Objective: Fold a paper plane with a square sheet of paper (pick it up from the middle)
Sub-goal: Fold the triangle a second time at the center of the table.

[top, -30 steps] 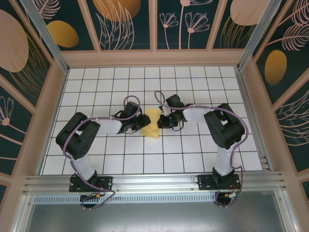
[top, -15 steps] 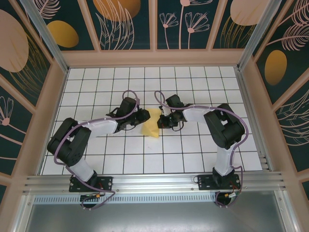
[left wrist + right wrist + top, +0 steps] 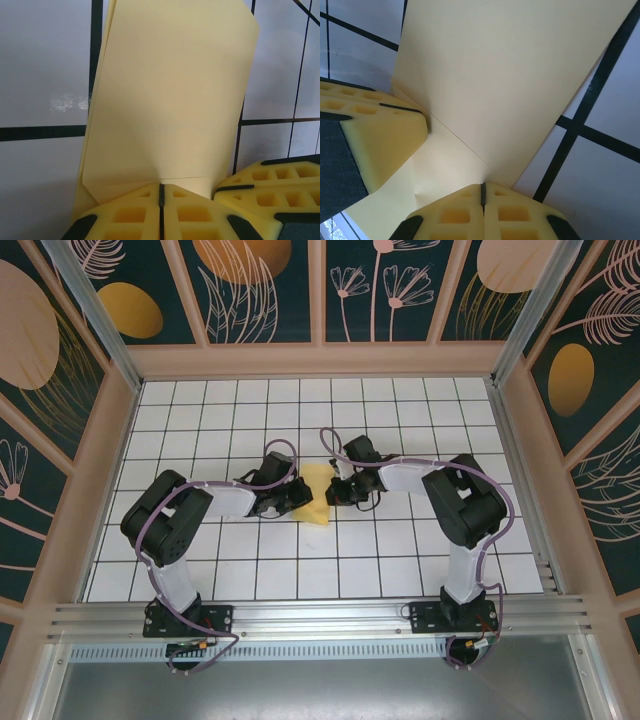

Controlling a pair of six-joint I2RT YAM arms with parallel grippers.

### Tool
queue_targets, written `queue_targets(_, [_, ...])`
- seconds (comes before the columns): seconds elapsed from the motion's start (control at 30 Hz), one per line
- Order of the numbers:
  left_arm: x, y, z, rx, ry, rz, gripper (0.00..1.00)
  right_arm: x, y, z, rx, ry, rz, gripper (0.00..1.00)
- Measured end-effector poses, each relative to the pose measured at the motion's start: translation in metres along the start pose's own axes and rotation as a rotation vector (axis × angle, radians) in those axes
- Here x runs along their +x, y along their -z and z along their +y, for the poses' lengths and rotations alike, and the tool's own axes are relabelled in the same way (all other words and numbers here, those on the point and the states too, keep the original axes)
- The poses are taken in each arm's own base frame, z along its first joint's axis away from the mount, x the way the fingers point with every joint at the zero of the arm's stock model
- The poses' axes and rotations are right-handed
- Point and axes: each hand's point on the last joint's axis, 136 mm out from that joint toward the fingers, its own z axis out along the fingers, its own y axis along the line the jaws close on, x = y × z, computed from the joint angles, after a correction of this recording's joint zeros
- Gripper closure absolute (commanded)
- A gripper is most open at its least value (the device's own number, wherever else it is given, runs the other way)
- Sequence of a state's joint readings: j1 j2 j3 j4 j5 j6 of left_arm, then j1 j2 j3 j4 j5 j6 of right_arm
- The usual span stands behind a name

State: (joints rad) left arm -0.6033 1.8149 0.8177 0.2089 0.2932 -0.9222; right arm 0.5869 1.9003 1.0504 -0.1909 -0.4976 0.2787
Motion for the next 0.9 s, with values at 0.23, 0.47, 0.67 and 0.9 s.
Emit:
queue_targets(0.23, [0.0, 0.0, 0.002, 0.004, 0.015, -0.011, 0.91, -0.002, 0.004, 0.003, -0.001, -0.016, 0.0, 0.94])
queue_targets(0.47, [0.001, 0.0, 0.002, 0.016, 0.018, -0.018, 0.92, -0.001, 0.02, 0.026, -0.07, 0.011, 0.002, 0.95])
queue_targets(0.67, [0.0, 0.0, 0.001, 0.021, 0.021, -0.025, 0.92, 0.013, 0.016, 0.044, -0.092, 0.047, 0.044, 0.96])
queue_targets(0.9, [0.001, 0.0, 0.001, 0.021, 0.019, -0.028, 0.92, 0.025, 0.01, 0.053, -0.092, 0.067, 0.079, 0.97])
